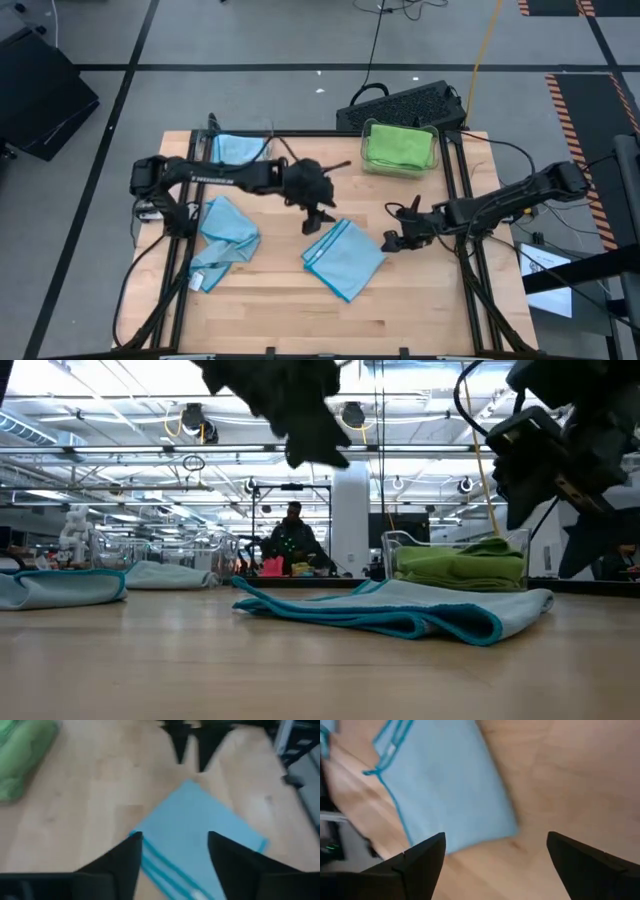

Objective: Sort microfiber towel by color & place in baskets
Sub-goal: Fold the right blue towel

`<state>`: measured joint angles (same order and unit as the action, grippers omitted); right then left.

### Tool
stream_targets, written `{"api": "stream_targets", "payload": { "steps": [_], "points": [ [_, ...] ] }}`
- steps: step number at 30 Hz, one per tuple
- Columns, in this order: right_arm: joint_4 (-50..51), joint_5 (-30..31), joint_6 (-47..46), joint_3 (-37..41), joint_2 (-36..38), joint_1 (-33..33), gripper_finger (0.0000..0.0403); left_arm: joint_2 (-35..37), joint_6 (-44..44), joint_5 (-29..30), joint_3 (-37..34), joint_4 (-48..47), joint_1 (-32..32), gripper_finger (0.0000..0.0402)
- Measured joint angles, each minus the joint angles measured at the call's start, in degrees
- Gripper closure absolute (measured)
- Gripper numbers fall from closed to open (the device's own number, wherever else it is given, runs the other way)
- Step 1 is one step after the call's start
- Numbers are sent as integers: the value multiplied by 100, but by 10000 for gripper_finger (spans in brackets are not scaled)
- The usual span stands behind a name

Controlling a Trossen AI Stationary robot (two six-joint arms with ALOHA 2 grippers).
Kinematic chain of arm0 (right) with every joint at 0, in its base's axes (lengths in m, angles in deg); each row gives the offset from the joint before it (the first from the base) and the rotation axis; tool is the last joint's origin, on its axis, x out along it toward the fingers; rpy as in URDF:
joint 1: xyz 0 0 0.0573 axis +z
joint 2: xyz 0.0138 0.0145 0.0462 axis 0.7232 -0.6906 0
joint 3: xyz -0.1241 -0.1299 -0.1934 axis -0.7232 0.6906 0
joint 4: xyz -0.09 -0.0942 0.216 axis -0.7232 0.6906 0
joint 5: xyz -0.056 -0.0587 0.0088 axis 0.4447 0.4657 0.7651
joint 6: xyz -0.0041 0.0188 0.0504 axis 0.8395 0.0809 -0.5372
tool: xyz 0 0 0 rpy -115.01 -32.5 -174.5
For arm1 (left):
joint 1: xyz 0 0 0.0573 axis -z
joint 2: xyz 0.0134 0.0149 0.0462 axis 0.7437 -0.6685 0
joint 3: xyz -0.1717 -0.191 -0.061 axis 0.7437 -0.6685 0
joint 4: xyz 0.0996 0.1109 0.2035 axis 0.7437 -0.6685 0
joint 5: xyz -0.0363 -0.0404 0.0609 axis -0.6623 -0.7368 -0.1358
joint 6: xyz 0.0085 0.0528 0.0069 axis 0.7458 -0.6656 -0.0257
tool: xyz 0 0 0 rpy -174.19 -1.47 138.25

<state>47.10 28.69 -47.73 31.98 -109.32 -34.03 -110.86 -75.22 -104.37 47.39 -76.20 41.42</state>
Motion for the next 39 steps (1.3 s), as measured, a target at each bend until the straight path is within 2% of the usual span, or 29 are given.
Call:
{"api": "stream_targets", "payload": {
  "steps": [4, 7, 12, 20, 24, 28, 33, 39],
  "points": [
    [-457, 98, -755, 0, -42, 71, 61, -349, -704, -273, -6, -69, -389, 111],
    [-593, 214, -1134, 2, -84, 70, 63, -695, -1049, -589, 4, 116, -542, 85],
    [-667, 489, -1393, 2, -373, 74, 64, -1222, -1274, -1132, 14, 726, -618, 88],
    [-755, 450, -1195, 2, -592, 44, 64, -2258, -1452, -1313, 785, 831, -473, 85],
    [-608, -128, -775, 2, -533, 44, 64, -2778, -1503, -1295, 1270, 550, -396, 84],
    [-339, -744, -396, -1, -344, 112, 64, -2937, -1535, -1121, 1429, 409, -439, 103],
    [362, -725, -67, 0, 23, 193, 64, -2935, -2032, -1250, 1427, -15, -490, 154],
    [1112, -704, 320, 2, 361, 192, 64, -3090, -2498, -1463, 1434, -72, -418, 216]
  ]
}}
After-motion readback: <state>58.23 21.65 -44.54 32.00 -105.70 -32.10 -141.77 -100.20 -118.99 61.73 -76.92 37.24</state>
